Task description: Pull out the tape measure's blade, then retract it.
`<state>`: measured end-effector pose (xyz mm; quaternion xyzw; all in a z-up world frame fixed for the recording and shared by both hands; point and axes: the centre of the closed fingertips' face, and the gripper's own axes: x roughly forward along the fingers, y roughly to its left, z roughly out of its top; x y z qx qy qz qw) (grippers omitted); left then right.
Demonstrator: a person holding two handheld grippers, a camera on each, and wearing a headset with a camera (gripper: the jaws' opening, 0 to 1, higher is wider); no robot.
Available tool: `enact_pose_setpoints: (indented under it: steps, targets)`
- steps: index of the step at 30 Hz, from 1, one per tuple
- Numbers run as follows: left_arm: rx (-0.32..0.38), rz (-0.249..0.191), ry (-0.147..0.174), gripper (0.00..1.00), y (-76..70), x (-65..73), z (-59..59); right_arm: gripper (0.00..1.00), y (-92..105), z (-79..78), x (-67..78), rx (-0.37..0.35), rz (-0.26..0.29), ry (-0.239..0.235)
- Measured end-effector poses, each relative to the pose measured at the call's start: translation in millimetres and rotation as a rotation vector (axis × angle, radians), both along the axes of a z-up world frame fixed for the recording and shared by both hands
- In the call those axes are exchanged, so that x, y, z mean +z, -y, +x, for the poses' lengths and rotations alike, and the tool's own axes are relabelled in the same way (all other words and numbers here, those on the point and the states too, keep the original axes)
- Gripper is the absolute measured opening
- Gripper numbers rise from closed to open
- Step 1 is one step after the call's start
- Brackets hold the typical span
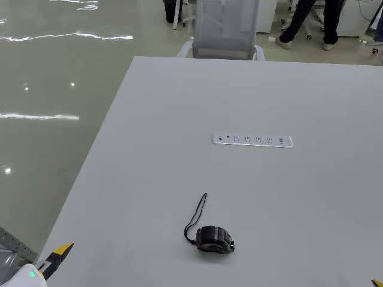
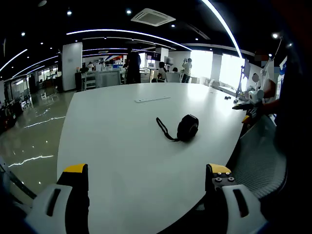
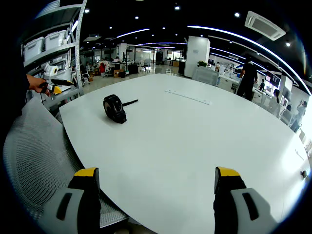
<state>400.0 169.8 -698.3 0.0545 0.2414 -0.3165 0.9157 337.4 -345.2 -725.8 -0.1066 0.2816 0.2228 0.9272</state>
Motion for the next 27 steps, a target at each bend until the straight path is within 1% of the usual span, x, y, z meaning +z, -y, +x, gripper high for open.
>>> enact_pose_setpoints:
  steps: [1, 2, 3, 5, 9, 11, 13, 17, 18, 21, 25, 27]
  targets:
    - [0.02, -0.02, -0.012, 0.99, -0.6, -0.6, 0.6, 1.0, 0.2, 0.2, 0.6, -0.007, 0.002, -0.001]
    - [0.039, -0.053, -0.026, 0.99, 0.6, -0.2, -0.1, 1.0, 0.2, 0.3, 0.9, -0.01, 0.003, -0.003]
    - [0.017, -0.052, -0.02, 0.99, 1.9, -0.1, -2.9, 1.0, 0.6, 0.1, 0.4, -0.007, -0.006, -0.006]
    - [0.023, -0.04, -0.018, 0.99, -0.1, -1.9, -5.3, 1.0, -2.0, -0.9, 1.4, 0.002, -0.01, -0.007]
    - [0.024, -0.04, -0.02, 0.99, -0.3, -3.1, -6.2, 1.0, -2.6, -3.2, 1.4, 0.008, -0.009, -0.011]
    - [0.023, -0.039, -0.02, 0.99, 0.9, -2.6, -5.4, 1.0, 2.8, -4.3, 1.0, -0.002, -0.003, -0.016]
    - [0.019, -0.04, -0.021, 0.99, 3.1, -0.3, -4.2, 1.0, 10.5, -5.2, 1.6, -0.016, -0.001, -0.014]
    - [0.018, -0.026, -0.025, 0.99, 1.2, -1.4, 0.4, 1.0, 19.4, -9.2, 1.4, -0.019, -0.013, -0.017]
    - [0.016, -0.02, -0.02, 0.99, 0.2, -0.3, 1.9, 1.0, 21.9, -10.2, 1.4, -0.023, -0.013, -0.019]
    - [0.013, -0.017, -0.009, 0.99, -0.8, 4.9, 6.3, 1.0, 22.6, -10.7, 2.4, -0.025, -0.008, -0.016]
    - [0.014, -0.011, -0.003, 0.99, -1.7, 7.1, 10.8, 1.0, 24.7, -8.9, 2.4, -0.033, -0.004, -0.01]
    - [0.012, -0.013, 0.0, 0.99, -1.1, 8.2, 11.3, 1.0, 25.1, -8.1, 2.3, -0.037, -0.003, -0.01]
